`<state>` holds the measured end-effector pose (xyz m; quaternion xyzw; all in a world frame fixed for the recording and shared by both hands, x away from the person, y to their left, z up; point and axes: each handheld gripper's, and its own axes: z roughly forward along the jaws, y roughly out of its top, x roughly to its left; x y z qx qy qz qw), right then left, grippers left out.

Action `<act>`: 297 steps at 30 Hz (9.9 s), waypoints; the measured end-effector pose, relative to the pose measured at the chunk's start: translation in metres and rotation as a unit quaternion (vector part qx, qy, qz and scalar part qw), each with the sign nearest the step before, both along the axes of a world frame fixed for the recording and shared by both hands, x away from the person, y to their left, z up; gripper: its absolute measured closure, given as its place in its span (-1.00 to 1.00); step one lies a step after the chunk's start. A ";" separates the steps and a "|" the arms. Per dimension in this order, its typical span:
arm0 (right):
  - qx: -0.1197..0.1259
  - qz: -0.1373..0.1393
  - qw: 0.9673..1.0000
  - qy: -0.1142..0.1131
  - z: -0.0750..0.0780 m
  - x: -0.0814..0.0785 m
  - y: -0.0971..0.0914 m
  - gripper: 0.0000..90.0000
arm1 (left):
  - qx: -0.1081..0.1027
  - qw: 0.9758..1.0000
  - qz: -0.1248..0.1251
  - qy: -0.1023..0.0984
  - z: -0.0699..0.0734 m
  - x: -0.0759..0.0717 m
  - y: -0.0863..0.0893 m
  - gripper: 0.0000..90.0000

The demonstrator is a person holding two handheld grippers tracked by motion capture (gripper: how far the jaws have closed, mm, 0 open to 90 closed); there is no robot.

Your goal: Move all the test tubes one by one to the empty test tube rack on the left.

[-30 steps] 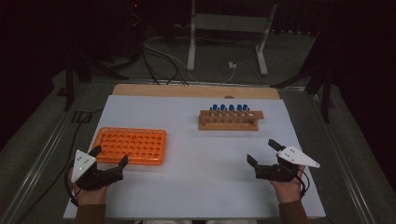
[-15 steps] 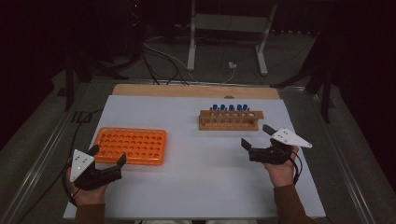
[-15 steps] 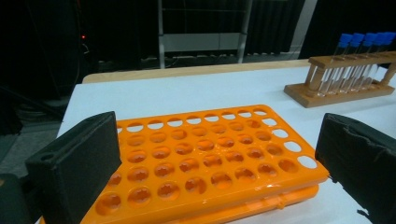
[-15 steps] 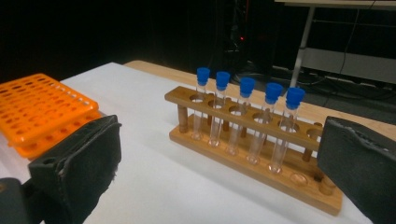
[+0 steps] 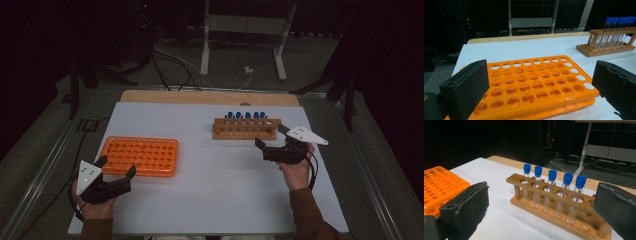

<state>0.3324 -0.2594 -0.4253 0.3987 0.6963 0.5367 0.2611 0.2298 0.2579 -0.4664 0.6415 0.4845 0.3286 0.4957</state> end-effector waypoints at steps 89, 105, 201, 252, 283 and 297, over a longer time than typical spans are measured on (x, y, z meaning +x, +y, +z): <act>-0.036 -0.097 0.994 0.024 0.011 0.082 -0.006 0.70 | -0.018 1.000 0.009 0.012 -0.006 0.004 0.003 -0.98; -0.017 -0.054 0.998 0.028 0.025 0.063 -0.003 0.70 | 0.006 1.000 -0.009 0.011 -0.007 0.005 -0.006 -0.98; 0.022 0.205 0.976 0.065 0.029 0.000 0.138 -0.66 | 0.047 0.974 -0.217 0.038 0.029 0.080 -0.127 0.73; -0.023 0.079 0.995 0.058 -0.016 -0.048 0.003 -0.99 | 0.051 0.986 -0.104 0.120 -0.008 0.147 -0.102 0.73; -0.028 0.088 0.994 0.054 -0.015 -0.050 0.003 -0.98 | 0.077 0.983 -0.104 0.127 -0.012 0.134 -0.099 0.47; -0.030 0.092 0.994 0.057 -0.017 -0.051 0.005 -0.98 | 0.108 0.983 -0.098 0.113 -0.007 0.127 -0.105 0.74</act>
